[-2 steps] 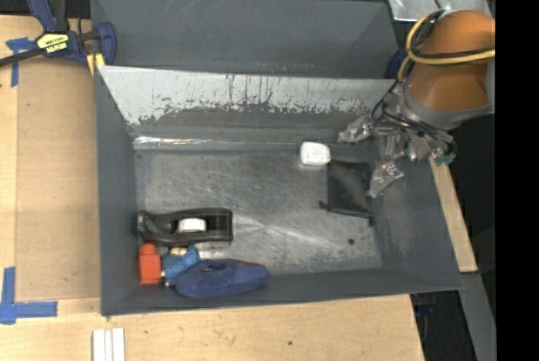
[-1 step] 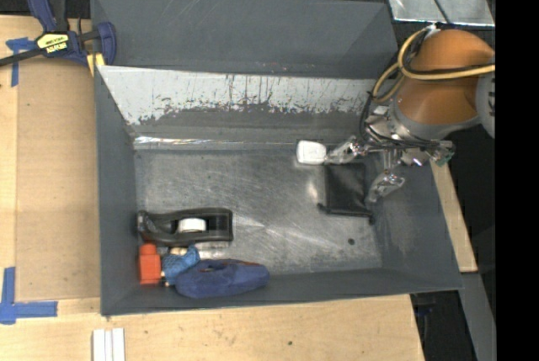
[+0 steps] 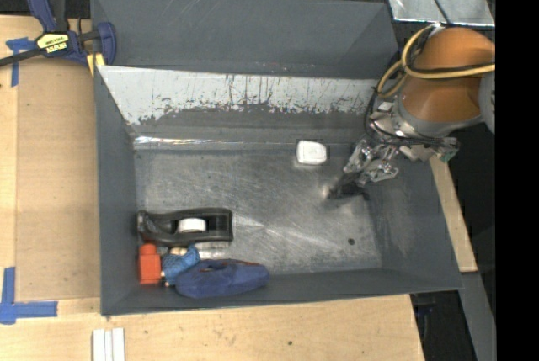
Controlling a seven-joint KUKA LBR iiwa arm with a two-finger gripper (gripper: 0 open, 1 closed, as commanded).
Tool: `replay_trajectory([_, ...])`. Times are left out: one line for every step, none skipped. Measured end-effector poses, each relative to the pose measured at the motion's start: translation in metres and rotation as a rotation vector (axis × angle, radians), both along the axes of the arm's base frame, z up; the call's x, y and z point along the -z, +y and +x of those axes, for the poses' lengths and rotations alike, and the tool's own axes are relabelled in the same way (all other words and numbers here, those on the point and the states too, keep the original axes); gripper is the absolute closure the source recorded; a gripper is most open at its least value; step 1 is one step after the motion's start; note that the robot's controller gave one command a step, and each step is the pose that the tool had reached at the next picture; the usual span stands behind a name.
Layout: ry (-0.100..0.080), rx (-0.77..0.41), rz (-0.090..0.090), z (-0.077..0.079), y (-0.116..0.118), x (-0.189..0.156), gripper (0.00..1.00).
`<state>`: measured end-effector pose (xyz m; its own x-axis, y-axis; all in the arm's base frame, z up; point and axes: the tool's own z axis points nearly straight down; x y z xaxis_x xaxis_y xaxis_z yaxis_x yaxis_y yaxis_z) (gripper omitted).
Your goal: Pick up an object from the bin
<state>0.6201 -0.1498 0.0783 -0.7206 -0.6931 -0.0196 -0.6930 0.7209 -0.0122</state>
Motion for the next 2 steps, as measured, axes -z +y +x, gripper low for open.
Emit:
replay_trajectory([0.017, 0.136, -0.002, -0.013, -0.005, -0.002, 1.00])
replay_trajectory([0.009, 0.155, -0.004, -0.008, 0.008, -0.153, 1.00])
